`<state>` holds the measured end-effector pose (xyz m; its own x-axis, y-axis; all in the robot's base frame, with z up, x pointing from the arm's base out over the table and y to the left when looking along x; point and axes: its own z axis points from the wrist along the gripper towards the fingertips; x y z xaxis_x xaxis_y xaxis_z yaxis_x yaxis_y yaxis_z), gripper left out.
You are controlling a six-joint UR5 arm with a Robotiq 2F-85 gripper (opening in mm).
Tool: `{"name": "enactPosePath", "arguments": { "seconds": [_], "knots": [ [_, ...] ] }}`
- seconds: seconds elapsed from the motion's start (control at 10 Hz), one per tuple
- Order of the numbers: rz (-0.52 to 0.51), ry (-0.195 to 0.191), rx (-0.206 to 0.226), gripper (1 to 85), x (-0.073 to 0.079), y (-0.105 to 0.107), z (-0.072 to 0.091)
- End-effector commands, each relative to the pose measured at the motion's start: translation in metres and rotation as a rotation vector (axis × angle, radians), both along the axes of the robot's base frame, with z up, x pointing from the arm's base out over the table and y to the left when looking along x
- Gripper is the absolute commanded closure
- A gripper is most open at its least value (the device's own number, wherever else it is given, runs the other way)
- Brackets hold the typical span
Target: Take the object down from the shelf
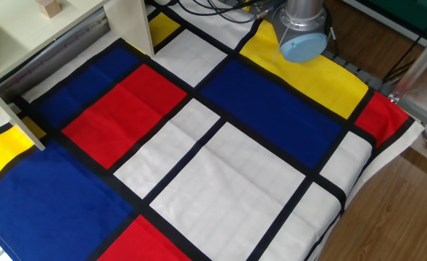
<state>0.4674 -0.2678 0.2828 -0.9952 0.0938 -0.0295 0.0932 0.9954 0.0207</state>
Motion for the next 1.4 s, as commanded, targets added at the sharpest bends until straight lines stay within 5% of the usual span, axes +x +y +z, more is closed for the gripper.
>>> {"name": "enactPosePath", "arguments": {
  "seconds": [0.0,0.4,1.3],
  "knots": [
    [0.035,0.004,0.01,50.0,-0.0031,0.002,0.0021],
    [0.053,0.021,0.014,42.3,-0.0076,0.003,0.0019],
    [0.038,-0.006,0.009,45.0,-0.0017,0.0019,0.0032]
  ]
}}
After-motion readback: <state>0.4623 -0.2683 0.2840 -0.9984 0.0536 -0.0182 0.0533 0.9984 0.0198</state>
